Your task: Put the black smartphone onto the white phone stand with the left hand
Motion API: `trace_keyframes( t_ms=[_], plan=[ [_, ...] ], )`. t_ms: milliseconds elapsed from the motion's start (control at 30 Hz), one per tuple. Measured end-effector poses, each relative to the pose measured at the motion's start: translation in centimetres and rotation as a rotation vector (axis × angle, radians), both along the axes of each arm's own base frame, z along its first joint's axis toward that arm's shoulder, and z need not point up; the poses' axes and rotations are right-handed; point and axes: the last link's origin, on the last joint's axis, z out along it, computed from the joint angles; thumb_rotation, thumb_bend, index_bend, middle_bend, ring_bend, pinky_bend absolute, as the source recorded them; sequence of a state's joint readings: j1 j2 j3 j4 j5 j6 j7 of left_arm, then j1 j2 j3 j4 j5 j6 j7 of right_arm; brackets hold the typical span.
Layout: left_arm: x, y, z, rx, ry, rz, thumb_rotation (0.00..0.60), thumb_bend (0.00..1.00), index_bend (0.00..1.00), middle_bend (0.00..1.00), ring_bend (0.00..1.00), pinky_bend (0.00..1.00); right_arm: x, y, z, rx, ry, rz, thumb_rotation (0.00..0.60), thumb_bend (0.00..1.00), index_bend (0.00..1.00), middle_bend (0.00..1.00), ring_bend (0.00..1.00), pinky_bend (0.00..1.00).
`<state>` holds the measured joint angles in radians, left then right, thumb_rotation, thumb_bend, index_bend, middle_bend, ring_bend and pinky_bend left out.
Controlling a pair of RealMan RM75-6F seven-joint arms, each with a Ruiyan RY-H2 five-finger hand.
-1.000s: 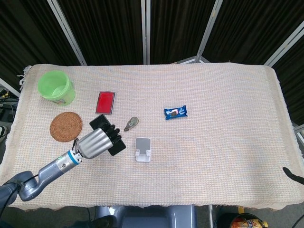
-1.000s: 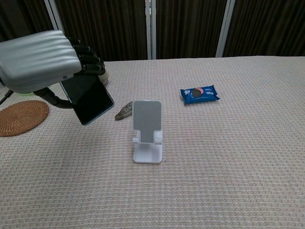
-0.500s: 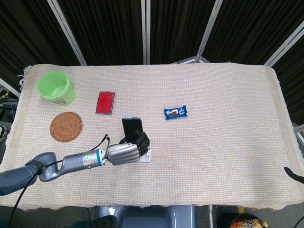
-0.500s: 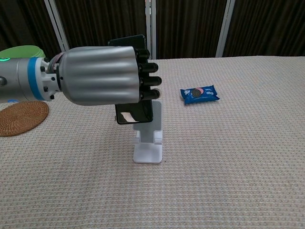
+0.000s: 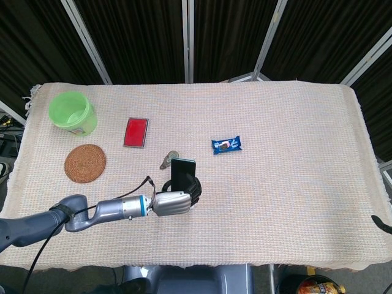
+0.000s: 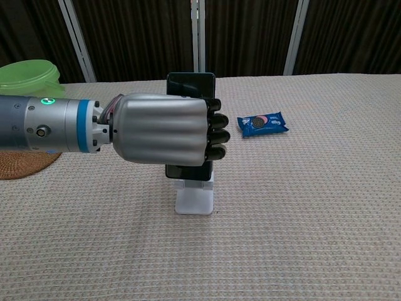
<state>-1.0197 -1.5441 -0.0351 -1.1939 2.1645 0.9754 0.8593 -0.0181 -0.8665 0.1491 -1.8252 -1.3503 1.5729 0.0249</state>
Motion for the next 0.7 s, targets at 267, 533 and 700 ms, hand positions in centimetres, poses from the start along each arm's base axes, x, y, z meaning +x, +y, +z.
trace_keyframes(
  t_ms=[267,533,700],
  plan=[
    [-0.3,-0.1,-0.5,0.026,-0.003,0.007,0.6,0.0,0.56,0.33,0.44,0.43,0.0,0.2,0.3,-0.006,-0.01,0.008,0.6,0.0,0.0,0.0,0.0,0.0],
    [-0.3,-0.3,-1.2,0.036,-0.006,0.015,0.6,0.0,0.55,0.32,0.43,0.42,0.0,0.3,0.5,-0.011,-0.018,0.009,0.6,0.0,0.0,0.0,0.0,0.0],
    [-0.3,-0.4,-1.7,0.039,0.007,0.011,0.6,0.0,0.54,0.32,0.43,0.41,-0.1,0.3,0.7,-0.014,-0.023,0.008,0.6,0.0,0.0,0.0,0.0,0.0]
  ],
)
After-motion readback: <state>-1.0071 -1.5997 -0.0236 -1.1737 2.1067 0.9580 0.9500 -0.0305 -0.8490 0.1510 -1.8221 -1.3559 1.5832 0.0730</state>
